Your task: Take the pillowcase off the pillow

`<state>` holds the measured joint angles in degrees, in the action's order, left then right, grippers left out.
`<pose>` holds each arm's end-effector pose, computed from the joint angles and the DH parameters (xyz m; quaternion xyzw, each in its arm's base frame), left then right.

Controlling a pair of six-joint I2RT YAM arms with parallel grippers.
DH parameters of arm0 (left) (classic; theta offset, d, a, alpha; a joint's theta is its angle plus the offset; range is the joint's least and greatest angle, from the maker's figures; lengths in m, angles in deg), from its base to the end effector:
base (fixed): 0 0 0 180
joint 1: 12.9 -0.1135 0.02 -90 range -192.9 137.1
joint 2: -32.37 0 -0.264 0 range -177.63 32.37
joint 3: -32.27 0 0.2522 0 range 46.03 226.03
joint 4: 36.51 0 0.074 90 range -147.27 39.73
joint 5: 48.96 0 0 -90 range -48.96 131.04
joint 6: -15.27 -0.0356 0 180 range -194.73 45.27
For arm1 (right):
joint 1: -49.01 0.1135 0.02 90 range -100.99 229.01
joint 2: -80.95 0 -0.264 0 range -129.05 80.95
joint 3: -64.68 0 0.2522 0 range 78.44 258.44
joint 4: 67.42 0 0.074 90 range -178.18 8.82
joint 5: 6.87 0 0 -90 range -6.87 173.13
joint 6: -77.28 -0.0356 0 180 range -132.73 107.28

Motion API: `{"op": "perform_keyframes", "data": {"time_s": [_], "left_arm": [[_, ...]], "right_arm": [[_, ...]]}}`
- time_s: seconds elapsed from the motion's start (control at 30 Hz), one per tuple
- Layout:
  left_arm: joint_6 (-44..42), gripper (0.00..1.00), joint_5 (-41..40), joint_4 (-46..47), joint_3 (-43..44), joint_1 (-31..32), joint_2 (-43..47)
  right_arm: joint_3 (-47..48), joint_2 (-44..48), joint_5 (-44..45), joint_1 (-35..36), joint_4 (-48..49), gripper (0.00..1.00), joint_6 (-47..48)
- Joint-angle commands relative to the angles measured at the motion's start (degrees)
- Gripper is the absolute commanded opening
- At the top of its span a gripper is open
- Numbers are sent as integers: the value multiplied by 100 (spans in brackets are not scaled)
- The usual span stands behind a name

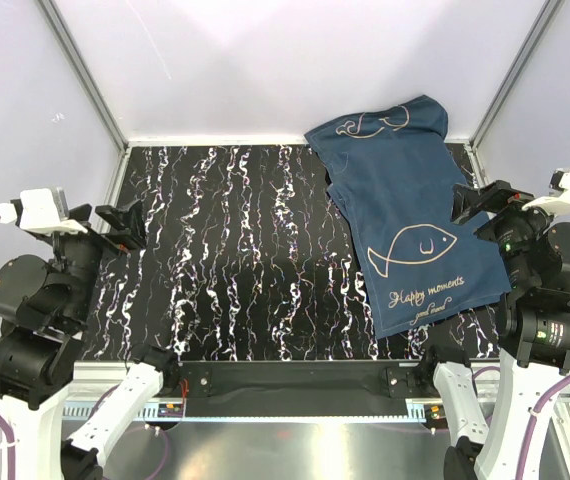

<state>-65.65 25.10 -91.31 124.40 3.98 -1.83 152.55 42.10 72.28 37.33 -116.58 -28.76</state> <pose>0.0446 -0.0033 0.4815 -0.0541 0.6862 -0.0686 0.7222 0.0883 -0.0114 0.4692 0.1040 0.7003 0.0936 0.7000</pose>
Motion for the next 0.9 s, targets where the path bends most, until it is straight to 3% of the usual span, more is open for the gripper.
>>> {"op": "perform_keyframes", "data": {"time_s": [0.0, 0.23, 0.37, 0.6, 0.67, 0.77, 0.8, 0.87], "left_arm": [[-20, 99, -102, 201, 82, 25, -8], [-135, 99, 529, 430, -156, 26, 89], [75, 99, 837, 350, -181, 25, -306], [1006, 99, 1935, 1464, -708, 34, -1342], [1393, 99, 2227, 1773, -849, 244, -1984], [1430, 99, 1275, 2082, -692, 1314, -2948], [1447, 99, 1148, 2169, -474, 1761, -3240], [1859, 99, 1383, 2284, -279, 1993, -4092]], "right_arm": [[16, 35, -13, 8, 130, 100, 91], [-10, 62, 57, 8, 94, 100, 83], [7, 79, 109, 8, -11, 100, 109], [-106, 194, 84, 8, -169, 100, 22], [-168, 246, 57, 8, -169, 100, -23], [-247, 308, 39, 17, -222, 100, -40], [-274, 299, 31, 8, -265, 100, -32], [-274, 317, 39, 8, -301, 100, 21]]}}
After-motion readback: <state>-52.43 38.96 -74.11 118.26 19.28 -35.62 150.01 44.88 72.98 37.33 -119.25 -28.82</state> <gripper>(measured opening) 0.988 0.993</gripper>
